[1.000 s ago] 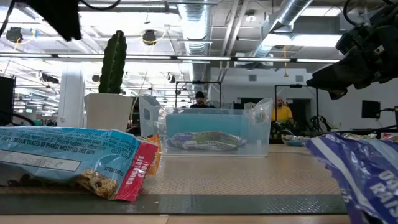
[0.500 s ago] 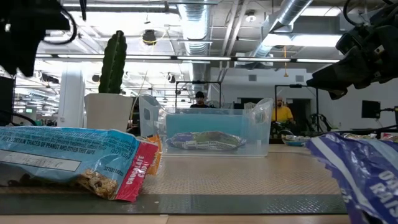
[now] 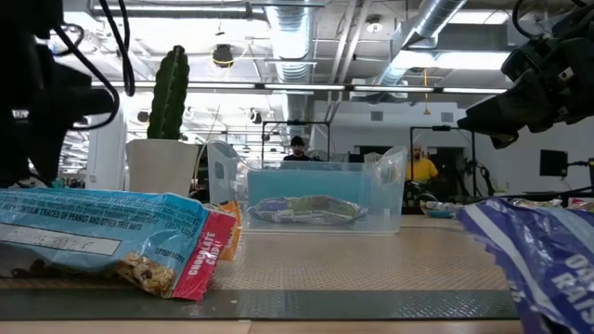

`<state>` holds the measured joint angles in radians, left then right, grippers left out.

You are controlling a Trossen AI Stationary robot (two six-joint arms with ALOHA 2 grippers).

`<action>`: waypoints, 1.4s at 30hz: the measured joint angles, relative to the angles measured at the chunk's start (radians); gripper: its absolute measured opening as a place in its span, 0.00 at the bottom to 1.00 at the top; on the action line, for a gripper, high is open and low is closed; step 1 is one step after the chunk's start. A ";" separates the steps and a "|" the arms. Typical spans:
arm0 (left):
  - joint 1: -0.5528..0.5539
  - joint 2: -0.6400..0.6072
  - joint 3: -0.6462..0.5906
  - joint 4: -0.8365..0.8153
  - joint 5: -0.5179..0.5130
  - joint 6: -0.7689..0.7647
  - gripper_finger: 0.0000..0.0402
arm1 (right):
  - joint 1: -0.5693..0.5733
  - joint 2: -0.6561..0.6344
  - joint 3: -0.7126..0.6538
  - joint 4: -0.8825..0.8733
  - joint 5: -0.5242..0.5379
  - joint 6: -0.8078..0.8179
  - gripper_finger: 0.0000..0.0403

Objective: Pick and place Granola Bars by type
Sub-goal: Put the red granola bar into the top transparent bin

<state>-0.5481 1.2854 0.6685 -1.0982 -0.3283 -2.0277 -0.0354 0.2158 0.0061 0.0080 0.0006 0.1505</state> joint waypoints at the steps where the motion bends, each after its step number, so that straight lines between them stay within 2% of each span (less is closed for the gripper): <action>1: 0.008 0.000 -0.010 0.021 0.000 0.008 0.38 | 0.000 0.000 0.000 0.000 0.000 0.000 0.33; 8: 0.067 0.000 -0.067 0.168 -0.004 0.070 0.38 | 0.000 0.000 0.000 0.000 0.000 0.000 0.33; 12: 0.083 0.001 -0.079 0.221 -0.041 0.103 0.39 | 0.000 0.000 0.000 0.000 0.000 0.000 0.33; 17: 0.098 0.001 -0.079 0.234 -0.049 0.100 0.47 | 0.000 0.000 0.000 0.000 0.000 0.000 0.33; 26: 0.137 0.001 -0.079 0.234 0.002 0.097 0.60 | 0.000 0.000 0.000 0.000 0.000 0.000 0.33; 34: 0.156 0.011 -0.084 0.238 0.034 0.105 0.59 | 0.000 0.000 0.000 0.000 0.000 0.000 0.33; 42: 0.158 0.045 -0.085 0.247 0.064 0.105 0.54 | 0.000 0.000 0.000 0.000 0.000 0.000 0.33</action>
<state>-0.3897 1.3304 0.5838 -0.8508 -0.2639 -1.9226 -0.0353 0.2157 0.0061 0.0080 0.0006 0.1505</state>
